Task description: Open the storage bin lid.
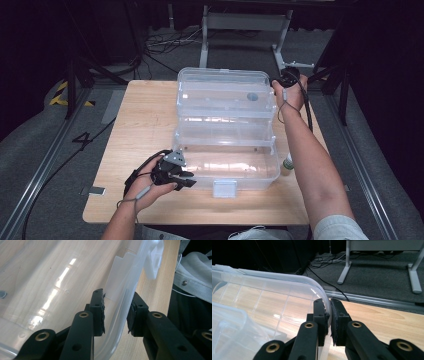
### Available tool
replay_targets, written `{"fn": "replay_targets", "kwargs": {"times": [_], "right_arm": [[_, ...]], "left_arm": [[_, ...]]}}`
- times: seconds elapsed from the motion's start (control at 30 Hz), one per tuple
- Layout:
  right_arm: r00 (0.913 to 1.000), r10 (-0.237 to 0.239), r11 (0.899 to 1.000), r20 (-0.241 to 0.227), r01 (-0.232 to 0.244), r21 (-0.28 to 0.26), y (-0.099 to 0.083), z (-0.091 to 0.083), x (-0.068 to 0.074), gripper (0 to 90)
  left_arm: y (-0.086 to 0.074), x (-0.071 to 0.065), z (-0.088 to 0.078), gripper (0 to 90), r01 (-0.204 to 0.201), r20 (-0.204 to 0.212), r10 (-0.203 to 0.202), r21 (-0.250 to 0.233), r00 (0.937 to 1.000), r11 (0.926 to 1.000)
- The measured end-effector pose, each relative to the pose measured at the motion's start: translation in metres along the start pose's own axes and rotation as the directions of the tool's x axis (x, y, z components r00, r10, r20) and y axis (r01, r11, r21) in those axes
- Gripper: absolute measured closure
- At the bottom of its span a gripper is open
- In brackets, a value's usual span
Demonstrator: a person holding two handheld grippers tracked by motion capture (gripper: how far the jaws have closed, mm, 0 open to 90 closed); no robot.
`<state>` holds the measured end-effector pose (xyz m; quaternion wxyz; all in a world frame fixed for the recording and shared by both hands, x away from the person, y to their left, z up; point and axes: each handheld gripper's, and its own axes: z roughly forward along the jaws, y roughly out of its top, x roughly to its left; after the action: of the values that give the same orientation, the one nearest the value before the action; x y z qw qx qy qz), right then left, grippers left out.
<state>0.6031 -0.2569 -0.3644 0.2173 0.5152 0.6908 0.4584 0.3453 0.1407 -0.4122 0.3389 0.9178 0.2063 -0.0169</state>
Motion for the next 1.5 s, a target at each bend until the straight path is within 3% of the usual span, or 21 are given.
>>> {"fn": "replay_targets", "kwargs": {"times": [1.5], "right_arm": [[0.9924,0.112,0.991,-0.050,-0.108,0.082,-0.015,0.027,-0.017,82.7]], "left_arm": [[-0.001,0.000,0.000,70.6,0.000,0.007,0.000,-0.010,1.0000,0.9999]]}}
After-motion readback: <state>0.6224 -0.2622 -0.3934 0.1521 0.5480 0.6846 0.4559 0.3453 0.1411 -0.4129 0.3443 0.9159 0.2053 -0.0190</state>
